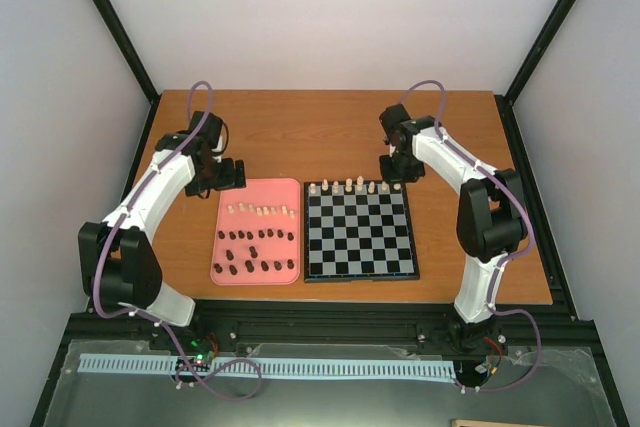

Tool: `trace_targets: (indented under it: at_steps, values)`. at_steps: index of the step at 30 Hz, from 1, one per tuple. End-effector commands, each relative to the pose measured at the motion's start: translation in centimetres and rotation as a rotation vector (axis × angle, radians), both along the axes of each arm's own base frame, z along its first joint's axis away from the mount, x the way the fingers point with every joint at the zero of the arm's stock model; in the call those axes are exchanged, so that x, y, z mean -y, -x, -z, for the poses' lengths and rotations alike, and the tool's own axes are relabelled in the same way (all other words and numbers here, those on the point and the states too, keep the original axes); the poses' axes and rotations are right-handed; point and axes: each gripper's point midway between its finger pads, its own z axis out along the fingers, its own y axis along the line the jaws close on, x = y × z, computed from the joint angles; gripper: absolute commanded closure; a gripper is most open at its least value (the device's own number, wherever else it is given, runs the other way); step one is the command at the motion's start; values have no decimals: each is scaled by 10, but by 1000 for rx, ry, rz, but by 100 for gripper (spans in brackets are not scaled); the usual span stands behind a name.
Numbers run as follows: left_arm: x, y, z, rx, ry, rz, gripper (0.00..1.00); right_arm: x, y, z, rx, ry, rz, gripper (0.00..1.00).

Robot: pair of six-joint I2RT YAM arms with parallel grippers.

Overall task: Set up the chess pieces on the board
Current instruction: Place the chess piece on the chessboard.

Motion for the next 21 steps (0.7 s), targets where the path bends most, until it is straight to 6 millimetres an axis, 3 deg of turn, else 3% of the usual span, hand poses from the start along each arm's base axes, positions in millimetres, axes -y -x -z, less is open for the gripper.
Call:
trace_targets:
  at_steps: [1, 21]
  values:
    - [2, -13, -15, 54, 16, 8, 0, 8, -5, 3, 19, 0, 9, 97]
    - [0, -7, -18, 60, 8, 9, 0, 6, -7, 33, -9, -7, 12, 97]
